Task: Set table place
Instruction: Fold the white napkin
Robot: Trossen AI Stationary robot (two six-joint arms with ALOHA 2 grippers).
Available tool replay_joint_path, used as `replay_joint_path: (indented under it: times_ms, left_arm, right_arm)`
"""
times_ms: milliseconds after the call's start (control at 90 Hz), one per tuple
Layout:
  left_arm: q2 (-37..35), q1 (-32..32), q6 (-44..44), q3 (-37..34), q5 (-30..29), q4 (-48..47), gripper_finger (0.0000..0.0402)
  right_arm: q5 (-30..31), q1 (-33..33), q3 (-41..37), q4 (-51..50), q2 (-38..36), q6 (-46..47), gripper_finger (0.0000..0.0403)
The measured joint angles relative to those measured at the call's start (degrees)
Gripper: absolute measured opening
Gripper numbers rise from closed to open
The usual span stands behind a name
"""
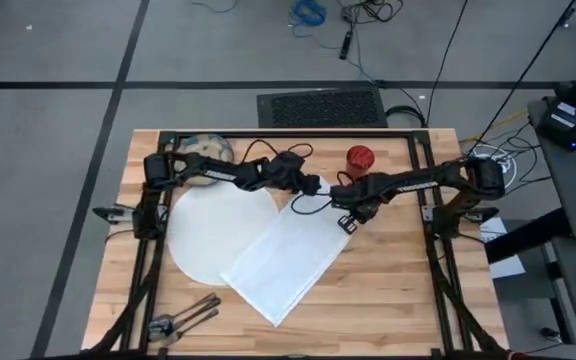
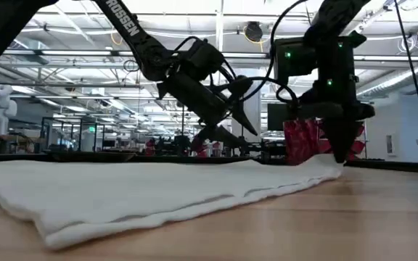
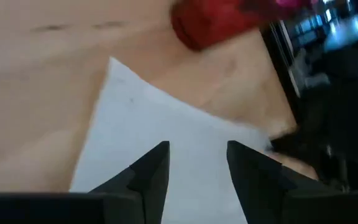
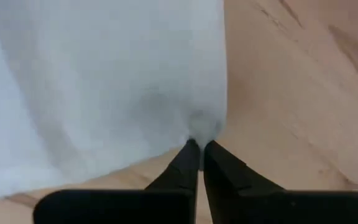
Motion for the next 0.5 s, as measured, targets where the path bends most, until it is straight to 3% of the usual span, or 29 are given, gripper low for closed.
replay_joint_path:
  times_ms: [178,500]
  left_arm:
    - [0.00,-0.11,-6.70,0.00,-1.76,0.56,0.0148]
    - [0.00,-2.16,-13.76,0.00,-7.23,4.83,0.0148]
  right_arm:
    - [1.28,2.47,0.00,1.40,0.00,3.67,0.0000]
    - [17.93,12.86,0.00,5.01,-0.07,5.25,0.0000]
